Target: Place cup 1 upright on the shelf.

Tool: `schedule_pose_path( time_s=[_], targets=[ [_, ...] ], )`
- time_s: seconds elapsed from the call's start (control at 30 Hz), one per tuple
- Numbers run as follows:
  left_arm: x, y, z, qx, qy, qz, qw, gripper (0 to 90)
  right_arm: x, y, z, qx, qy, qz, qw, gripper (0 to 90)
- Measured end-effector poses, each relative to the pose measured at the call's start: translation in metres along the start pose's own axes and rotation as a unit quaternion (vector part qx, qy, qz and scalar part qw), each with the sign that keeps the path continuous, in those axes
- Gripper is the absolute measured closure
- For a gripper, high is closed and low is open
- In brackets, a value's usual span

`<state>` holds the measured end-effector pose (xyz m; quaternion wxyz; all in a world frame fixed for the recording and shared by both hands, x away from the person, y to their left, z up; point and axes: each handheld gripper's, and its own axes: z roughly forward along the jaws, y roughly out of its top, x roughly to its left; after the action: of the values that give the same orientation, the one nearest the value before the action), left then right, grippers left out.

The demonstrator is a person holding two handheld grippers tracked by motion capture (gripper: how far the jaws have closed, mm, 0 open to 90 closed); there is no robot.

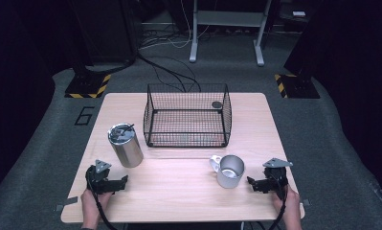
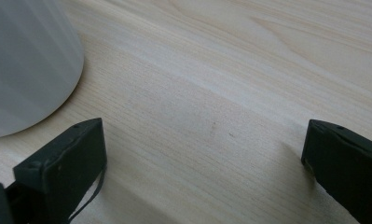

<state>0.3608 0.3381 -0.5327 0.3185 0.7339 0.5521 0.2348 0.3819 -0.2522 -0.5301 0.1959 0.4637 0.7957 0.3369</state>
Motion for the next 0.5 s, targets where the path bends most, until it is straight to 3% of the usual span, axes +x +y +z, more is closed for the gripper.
schedule_pose_path(
  time_s=[0.3, 0.5],
  targets=[
    [0.0011, 0.0011, -0.0004, 0.005, 0.003, 0.000, 1.0000, 0.4, 0.0000, 0.0000, 0.0000, 0.000, 0.000, 0.000, 1.0000, 0.0],
    [0.0008, 0.0006, 0.0002, 0.000, 0.013, -0.014, 0.9998, 0.4, 0.0000, 0.0000, 0.0000, 0.000, 0.000, 0.000, 1.0000, 0.0]
  ],
)
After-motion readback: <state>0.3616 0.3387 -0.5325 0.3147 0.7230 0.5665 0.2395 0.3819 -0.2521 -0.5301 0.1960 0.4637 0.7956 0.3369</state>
